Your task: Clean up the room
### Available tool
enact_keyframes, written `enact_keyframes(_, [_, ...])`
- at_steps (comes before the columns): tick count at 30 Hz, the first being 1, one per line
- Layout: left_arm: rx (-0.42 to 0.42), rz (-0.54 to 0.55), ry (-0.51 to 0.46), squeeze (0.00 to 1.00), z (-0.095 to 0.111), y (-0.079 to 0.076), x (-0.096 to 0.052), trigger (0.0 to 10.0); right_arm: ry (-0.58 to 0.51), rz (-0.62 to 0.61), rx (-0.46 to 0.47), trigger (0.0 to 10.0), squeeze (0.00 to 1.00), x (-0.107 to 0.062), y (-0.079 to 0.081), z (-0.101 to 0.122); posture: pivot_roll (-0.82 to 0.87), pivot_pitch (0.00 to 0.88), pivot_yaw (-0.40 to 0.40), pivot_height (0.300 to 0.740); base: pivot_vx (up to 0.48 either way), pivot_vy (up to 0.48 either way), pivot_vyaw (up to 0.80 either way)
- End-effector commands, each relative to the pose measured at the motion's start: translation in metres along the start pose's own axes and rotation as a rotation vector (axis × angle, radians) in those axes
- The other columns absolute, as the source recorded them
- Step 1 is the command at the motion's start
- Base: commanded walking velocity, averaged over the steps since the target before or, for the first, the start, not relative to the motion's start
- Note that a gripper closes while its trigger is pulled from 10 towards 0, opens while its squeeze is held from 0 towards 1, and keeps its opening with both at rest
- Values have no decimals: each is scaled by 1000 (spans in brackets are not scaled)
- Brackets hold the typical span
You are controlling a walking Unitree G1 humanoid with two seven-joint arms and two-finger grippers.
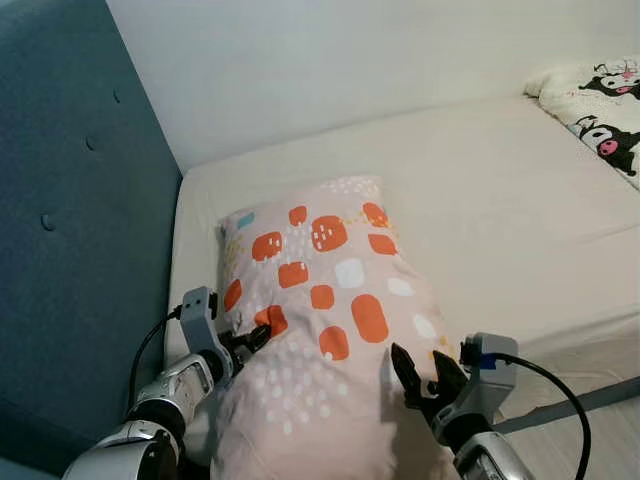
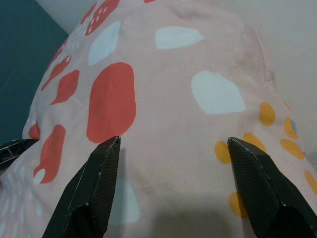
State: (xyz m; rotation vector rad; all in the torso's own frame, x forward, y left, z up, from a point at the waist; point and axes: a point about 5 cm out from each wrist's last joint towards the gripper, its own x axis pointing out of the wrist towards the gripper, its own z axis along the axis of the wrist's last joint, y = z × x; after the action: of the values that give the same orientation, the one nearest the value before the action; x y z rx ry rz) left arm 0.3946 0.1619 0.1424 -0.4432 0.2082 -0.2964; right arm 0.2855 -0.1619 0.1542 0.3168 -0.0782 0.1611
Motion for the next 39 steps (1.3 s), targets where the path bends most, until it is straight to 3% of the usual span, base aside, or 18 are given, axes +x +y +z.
enact_keyframes(1, [9,-1,47,0,-13,3,-3,10000,40,2,19,10000,0,-4,0,-8,-43,384,127,554,0,0,0])
enact_keyframes(7, [3,-9,48,0,-13,1,-2,10000,33,4,21,10000,0,-4,1,-8,-42,384,128,546,0,0,0])
enact_keyframes(11, [-61,-28,39,0,-12,-1,-1,10000,39,5,20,10000,0,-3,1,-8,-42,385,130,546,0,0,0])
enact_keyframes(12, [-110,-38,28,0,-11,-1,-1,10000,39,6,20,10000,0,-3,1,-8,-43,385,130,546,0,0,0])
enact_keyframes(13, [-172,-39,9,584,-9,-1,-1,10000,38,6,21,10000,0,-3,1,-8,-43,385,130,546,0,0,0])
enact_keyframes(15, [-212,-39,-4,584,-7,-1,-1,10000,37,6,22,10000,0,-3,2,-8,-43,386,131,546,0,0,0])
enact_keyframes(16, [-283,-35,-27,1000,-4,1,-2,10000,36,6,22,10000,0,-3,1,-8,-44,386,132,546,0,0,0])
enact_keyframes(17, [-283,-35,-27,1000,-4,1,-2,10000,36,6,22,10000,0,-3,1,-8,-44,386,132,546,0,0,0])
enact_keyframes(18, [-371,-32,-50,1000,0,4,-3,10000,36,6,24,10000,0,-4,1,-8,-44,385,132,546,0,0,0])
enact_keyframes(19, [-403,-40,-52,1000,0,5,-3,10000,36,5,25,10000,0,-4,1,-8,-43,385,133,546,0,0,0])
enact_keyframes(27, [-504,-68,-68,1000,2,5,-5,10000,41,3,29,10000,0,-5,0,-9,-41,386,133,546,0,0,0])
enact_keyframes(33, [-508,-187,10,1000,-8,-4,-6,10000,46,4,31,10000,0,-5,1,-11,-39,387,134,546,0,0,0])
enact_keyframes(39, [-441,-338,113,1000,-25,-21,-5,10000,48,5,30,10000,0,-5,1,-11,-36,385,134,546,0,0,0])
